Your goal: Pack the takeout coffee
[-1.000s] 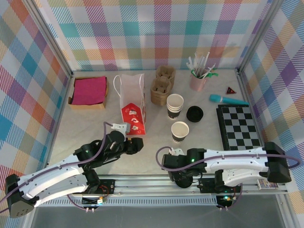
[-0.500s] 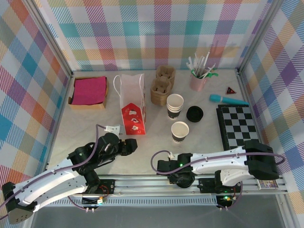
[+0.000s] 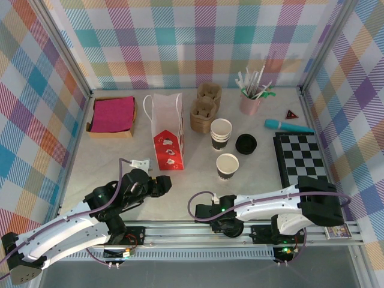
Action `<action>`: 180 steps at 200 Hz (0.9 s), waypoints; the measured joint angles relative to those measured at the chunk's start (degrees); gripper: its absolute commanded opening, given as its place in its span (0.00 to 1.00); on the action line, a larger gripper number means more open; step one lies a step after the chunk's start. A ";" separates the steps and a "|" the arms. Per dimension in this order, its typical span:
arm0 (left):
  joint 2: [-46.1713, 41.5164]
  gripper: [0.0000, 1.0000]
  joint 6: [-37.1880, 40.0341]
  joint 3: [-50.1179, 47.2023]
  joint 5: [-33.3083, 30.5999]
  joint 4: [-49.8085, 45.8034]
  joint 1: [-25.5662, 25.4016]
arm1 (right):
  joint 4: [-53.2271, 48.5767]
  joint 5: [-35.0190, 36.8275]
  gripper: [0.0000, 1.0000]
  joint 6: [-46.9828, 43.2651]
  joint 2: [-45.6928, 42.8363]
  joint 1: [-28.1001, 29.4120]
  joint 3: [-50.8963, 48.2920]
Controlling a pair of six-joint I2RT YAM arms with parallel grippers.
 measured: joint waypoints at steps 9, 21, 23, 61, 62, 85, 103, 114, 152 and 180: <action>-0.22 0.65 0.00 -0.02 0.00 -0.02 0.00 | -0.02 0.02 0.23 0.00 0.15 0.00 0.00; -0.52 0.65 0.00 -0.02 -0.02 -0.02 0.00 | -0.15 0.17 0.20 -0.02 0.44 0.00 0.09; -0.57 0.65 0.00 -0.02 -0.02 -0.02 0.00 | -0.20 0.17 0.20 -0.02 0.52 0.00 0.13; -1.62 0.65 0.02 -0.02 -0.42 -0.13 0.22 | -1.20 0.87 0.15 -0.09 1.25 0.00 1.36; -1.64 0.65 0.02 -0.02 -0.42 -0.17 0.22 | -1.25 0.94 0.15 -0.11 1.25 0.00 1.44; -2.73 0.65 0.26 -0.02 -0.33 -0.24 0.26 | -2.91 2.43 0.13 -1.05 -1.22 -0.02 2.89; -4.20 0.69 0.90 0.00 0.48 0.20 0.26 | -4.85 4.28 0.12 -3.50 -7.23 -0.57 5.46; -5.38 0.72 1.88 0.00 1.77 1.09 0.26 | -4.44 4.83 0.12 -6.60 -13.75 -1.73 7.15; -7.98 0.80 4.33 0.48 8.11 10.12 0.26 | 8.66 -2.45 0.17 -18.82 -43.19 -18.14 6.82; -4.81 0.83 4.55 2.23 12.79 20.17 0.26 | 16.83 -12.87 0.16 -24.72 -51.65 -31.80 10.10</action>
